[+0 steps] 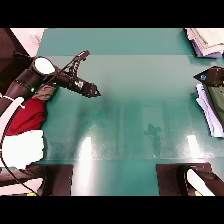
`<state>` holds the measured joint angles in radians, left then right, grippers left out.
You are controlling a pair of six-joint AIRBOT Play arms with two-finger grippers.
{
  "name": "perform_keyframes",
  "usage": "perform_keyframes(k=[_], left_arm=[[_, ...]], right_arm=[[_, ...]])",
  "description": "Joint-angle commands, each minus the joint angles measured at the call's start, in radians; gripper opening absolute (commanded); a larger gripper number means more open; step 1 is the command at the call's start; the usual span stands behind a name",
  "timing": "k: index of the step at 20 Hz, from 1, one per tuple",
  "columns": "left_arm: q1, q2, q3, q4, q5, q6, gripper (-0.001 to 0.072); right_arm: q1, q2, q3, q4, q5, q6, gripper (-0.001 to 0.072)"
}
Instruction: Fold the shirts.
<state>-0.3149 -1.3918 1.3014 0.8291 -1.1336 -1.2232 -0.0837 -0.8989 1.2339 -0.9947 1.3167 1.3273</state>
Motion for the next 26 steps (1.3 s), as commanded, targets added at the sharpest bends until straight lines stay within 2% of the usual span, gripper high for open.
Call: perform_keyframes(k=[1,17,18,19,20,26], left_arm=[[0.0,0.0,0.001,0.0,0.0,0.0,0.0024],[0.007,0.0,0.009,0.005,0.022,0.001,0.0027],[0.027,0.001,0.039,0.064,0.022,-0.001,0.0145],[0.053,0.001,0.079,0.132,0.017,-0.013,0.0428],[0.086,0.001,0.125,0.215,0.017,-0.061,0.0583],[0.251,-0.04,0.189,0.88,0.031,-0.299,0.0582]], right_arm=[[0.001,0.0,0.0,0.0,-0.005,0.0,0.0026],[0.001,0.001,0.0,0.0,-0.004,0.0,0.0026],[0.001,0.0,0.0,0.0,-0.005,0.0,0.0026],[0.001,0.0,0.0,0.0,-0.005,0.0,0.0026],[0.001,0.0,0.0,0.0,-0.005,0.0,0.0026],[0.001,0.0,-0.001,0.0,-0.005,0.0,0.0026]])
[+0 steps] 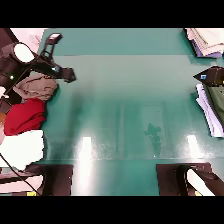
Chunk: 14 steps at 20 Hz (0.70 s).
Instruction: Fold the shirts.
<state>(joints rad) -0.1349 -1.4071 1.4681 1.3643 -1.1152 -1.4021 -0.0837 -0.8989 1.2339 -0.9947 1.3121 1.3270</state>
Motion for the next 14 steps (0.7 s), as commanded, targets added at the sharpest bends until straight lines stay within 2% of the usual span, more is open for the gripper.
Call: perform_keyframes(k=[1,5,9,10,12,13,14], left_arm=[[0.106,-0.047,0.023,0.362,0.029,-0.123,0.0582],[0.22,-0.177,0.023,0.356,0.05,-0.138,0.0582],[0.245,-0.269,0.023,0.355,0.094,-0.135,0.058],[0.242,-0.272,0.023,0.351,0.112,-0.136,0.0534],[0.242,-0.269,0.026,0.332,0.141,-0.135,0.0071],[0.242,-0.269,0.034,0.327,0.13,-0.136,0.0024],[0.242,-0.269,0.055,0.318,0.099,-0.135,0.0024]], right_arm=[[0.001,0.0,-0.001,0.0,0.0,0.0,0.0026],[0.001,0.0,-0.001,0.0,0.0,0.001,0.0026],[0.001,0.0,-0.001,0.001,0.0,0.001,0.0026],[0.001,0.0,-0.001,0.001,0.0,0.001,0.0026],[0.001,0.0,-0.001,0.001,-0.002,0.001,0.0026],[0.001,0.0,-0.001,0.0,-0.003,0.001,0.0026],[0.001,0.0,-0.001,0.0,-0.005,0.001,0.0026]])
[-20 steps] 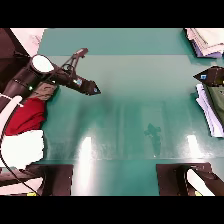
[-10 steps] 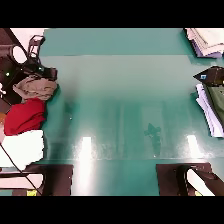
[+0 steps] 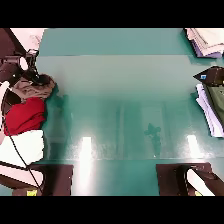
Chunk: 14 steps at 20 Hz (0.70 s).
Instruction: Fold the shirts.
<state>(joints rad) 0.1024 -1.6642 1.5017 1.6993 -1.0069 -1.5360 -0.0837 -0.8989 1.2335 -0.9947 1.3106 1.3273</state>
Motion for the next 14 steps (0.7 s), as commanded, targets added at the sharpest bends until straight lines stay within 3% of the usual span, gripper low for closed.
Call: perform_keyframes(k=[1,4,7,10,12,14], left_arm=[[0.004,-0.012,0.064,-0.039,-0.059,0.005,0.0024],[-0.027,0.04,0.243,-0.213,-0.159,0.174,0.0023],[-0.106,0.162,0.409,-0.592,-0.236,0.443,0.0023],[-0.231,0.25,0.504,-0.899,-0.358,0.567,0.0023],[-0.328,0.275,0.509,-0.983,-0.42,0.632,0.0024],[-0.438,0.266,0.491,-0.934,-0.45,0.682,0.0023]], right_arm=[[0.001,0.0,0.0,0.001,-0.008,0.0,0.0026],[0.001,0.0,0.015,0.009,-0.056,0.001,0.0026],[0.001,0.0,0.093,0.008,-0.108,0.0,0.0026],[0.001,0.0,0.183,0.006,-0.146,0.0,0.0026],[0.001,0.0,0.231,0.006,-0.16,0.0,0.0026],[0.001,0.0,0.262,0.006,-0.159,0.0,0.0026]])
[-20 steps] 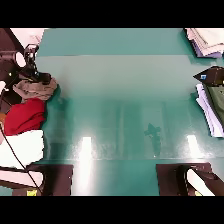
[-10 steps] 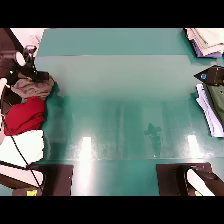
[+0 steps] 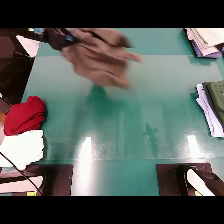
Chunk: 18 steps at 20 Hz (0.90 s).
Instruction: Fold the shirts.
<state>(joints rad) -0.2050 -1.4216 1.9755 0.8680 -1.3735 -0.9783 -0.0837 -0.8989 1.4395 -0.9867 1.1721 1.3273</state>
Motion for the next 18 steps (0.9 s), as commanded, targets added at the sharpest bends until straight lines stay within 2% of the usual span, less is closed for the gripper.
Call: perform_keyframes(k=[1,3,5,6,7,8,11,14,18], left_arm=[[-0.17,0.013,0.0,-0.055,-0.068,0.125,0.0024],[-0.213,-0.041,-0.028,0.034,-0.026,0.122,0.0025],[-0.208,-0.117,-0.057,0.05,0.06,0.082,0.0027],[-0.203,-0.156,-0.072,0.071,0.109,0.039,0.0139],[-0.2,-0.189,-0.081,0.097,0.135,-0.001,0.0423],[-0.19,-0.219,-0.082,0.136,0.136,-0.053,0.0651],[-0.118,-0.225,-0.083,0.234,0.053,-0.179,0.0643],[0.0,-0.193,-0.114,0.231,-0.149,-0.267,0.0643],[0.056,-0.031,-0.499,0.23,-0.14,-0.278,0.0643]], right_arm=[[0.001,0.001,0.065,-0.002,-0.017,0.0,0.0026],[0.001,0.001,0.07,-0.001,-0.012,0.0,0.0026],[0.001,0.0,0.07,-0.002,0.01,0.0,0.0026],[0.001,0.0,0.07,-0.004,0.026,0.0,0.0026],[0.001,0.0,0.07,-0.009,0.035,0.0,0.0026],[0.001,0.0,0.069,-0.01,0.042,0.0,0.0026],[0.001,0.0,0.069,-0.01,0.043,0.0,0.0026],[0.001,-0.008,0.069,-0.01,0.043,0.0,0.0026],[0.001,-0.038,0.069,-0.008,0.075,0.0,0.0026]])
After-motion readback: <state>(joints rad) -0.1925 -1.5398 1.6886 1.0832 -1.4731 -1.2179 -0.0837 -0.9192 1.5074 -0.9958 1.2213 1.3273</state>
